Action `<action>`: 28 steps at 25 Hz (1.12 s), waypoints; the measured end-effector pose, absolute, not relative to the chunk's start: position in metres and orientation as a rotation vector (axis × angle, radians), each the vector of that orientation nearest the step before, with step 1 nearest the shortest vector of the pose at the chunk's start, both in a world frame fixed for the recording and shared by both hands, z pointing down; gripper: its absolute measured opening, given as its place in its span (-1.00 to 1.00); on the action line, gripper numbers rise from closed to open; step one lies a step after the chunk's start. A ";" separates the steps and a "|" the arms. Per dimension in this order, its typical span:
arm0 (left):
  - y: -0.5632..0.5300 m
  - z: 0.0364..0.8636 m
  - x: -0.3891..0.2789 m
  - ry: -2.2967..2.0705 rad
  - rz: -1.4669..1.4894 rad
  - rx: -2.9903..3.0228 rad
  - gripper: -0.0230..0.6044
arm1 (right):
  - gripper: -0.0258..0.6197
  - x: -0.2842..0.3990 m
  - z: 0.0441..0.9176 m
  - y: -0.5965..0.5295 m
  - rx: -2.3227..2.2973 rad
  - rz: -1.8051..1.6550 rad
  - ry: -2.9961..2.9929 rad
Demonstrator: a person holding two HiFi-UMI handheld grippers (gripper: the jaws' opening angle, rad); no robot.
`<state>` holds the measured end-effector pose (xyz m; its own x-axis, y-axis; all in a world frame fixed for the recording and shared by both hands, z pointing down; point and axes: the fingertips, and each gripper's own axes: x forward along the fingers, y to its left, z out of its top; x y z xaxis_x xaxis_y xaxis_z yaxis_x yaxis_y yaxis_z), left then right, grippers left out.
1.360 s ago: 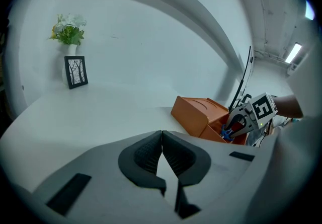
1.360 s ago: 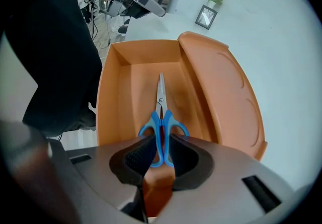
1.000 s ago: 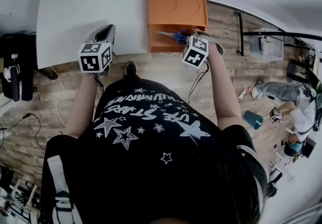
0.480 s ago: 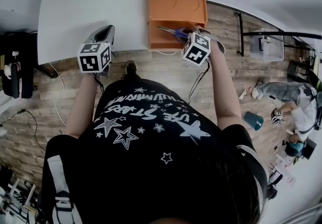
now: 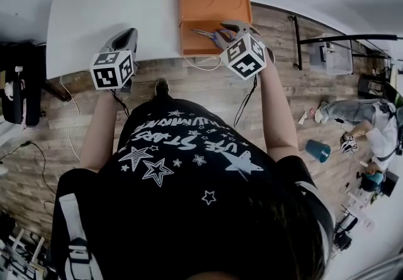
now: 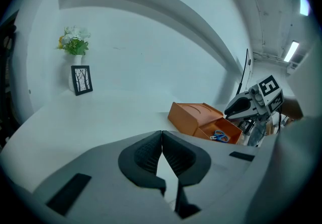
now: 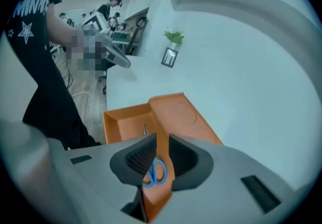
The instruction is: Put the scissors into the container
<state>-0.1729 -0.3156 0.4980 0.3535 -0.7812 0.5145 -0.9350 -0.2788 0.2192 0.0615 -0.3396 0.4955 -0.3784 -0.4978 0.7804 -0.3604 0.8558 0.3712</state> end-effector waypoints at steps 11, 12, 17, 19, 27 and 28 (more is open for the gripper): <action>-0.300 0.470 -0.164 -1.521 0.367 2.193 -0.86 | -0.73 0.058 0.438 -0.343 1.026 -0.060 -2.237; -0.298 0.469 -0.163 -1.523 0.366 2.195 -0.86 | -0.74 0.059 0.436 -0.342 1.050 -0.040 -2.249; -0.286 0.462 -0.155 -1.529 0.353 2.210 -0.86 | -0.75 0.056 0.427 -0.331 1.178 0.123 -2.350; -0.280 0.459 -0.153 -1.532 0.348 2.219 -0.86 | -0.75 0.056 0.423 -0.325 1.222 0.163 -2.380; -0.246 0.454 -0.143 -1.548 0.342 2.231 -0.86 | -0.75 0.063 0.423 -0.286 1.276 0.211 -2.400; -0.237 0.453 -0.142 -1.552 0.338 2.235 -0.86 | -0.75 0.063 0.425 -0.277 1.278 0.219 -2.402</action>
<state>-0.1419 -0.2372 0.4526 0.3551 -0.8385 0.4133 -0.9344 -0.3054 0.1834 0.0631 -0.2769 0.4247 -0.4963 -0.7574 0.4244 -0.8216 0.5677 0.0523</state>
